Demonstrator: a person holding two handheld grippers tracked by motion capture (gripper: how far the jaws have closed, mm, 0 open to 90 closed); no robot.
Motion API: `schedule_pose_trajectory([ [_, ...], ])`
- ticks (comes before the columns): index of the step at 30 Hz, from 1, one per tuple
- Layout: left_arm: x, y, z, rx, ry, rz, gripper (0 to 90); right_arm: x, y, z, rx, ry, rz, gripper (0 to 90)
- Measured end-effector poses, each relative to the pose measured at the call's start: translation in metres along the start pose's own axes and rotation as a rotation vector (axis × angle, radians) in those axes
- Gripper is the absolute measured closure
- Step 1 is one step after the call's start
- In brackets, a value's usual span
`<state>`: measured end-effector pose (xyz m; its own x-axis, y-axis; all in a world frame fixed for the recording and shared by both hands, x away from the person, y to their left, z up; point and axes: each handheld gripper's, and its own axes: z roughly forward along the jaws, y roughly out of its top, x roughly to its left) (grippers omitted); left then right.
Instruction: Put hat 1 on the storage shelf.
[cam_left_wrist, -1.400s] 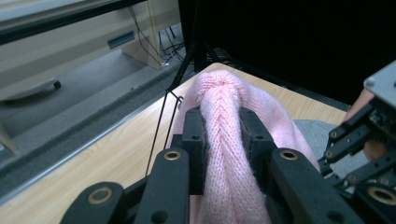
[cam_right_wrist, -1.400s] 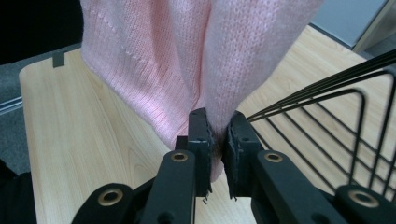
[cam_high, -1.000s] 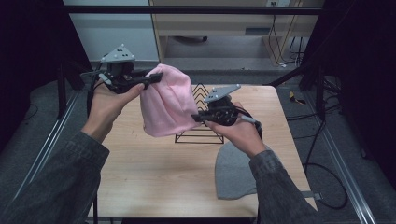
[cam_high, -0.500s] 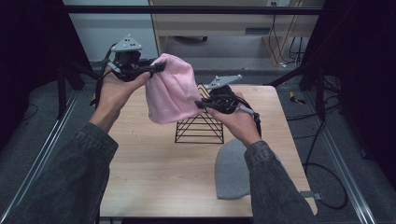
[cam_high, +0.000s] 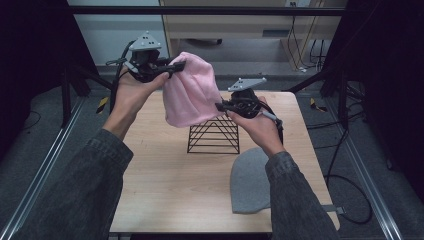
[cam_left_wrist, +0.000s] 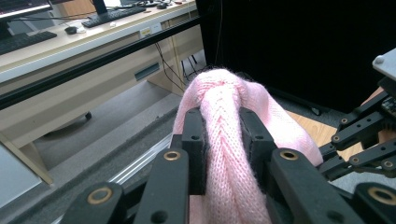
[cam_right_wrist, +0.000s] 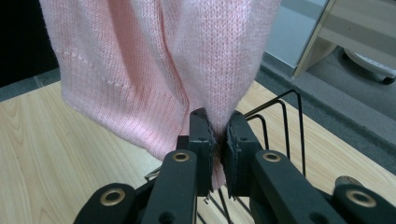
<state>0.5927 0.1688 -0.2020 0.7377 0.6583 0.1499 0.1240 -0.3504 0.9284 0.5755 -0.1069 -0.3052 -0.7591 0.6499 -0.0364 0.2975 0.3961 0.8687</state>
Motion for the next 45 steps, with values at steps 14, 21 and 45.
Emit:
schedule_pose_trajectory([
  [14,0.003,-0.004,0.025,-0.021,0.002,0.004,74.3,-0.016,-0.011,0.01,0.001,-0.029,0.005,83.0],
  [21,-0.001,-0.006,0.033,-0.005,-0.009,0.008,74.3,-0.017,-0.021,0.01,-0.004,-0.038,0.007,82.6],
  [45,-0.017,-0.014,0.053,-0.003,-0.041,0.001,73.9,-0.025,-0.054,-0.001,-0.019,-0.069,0.014,82.3],
])
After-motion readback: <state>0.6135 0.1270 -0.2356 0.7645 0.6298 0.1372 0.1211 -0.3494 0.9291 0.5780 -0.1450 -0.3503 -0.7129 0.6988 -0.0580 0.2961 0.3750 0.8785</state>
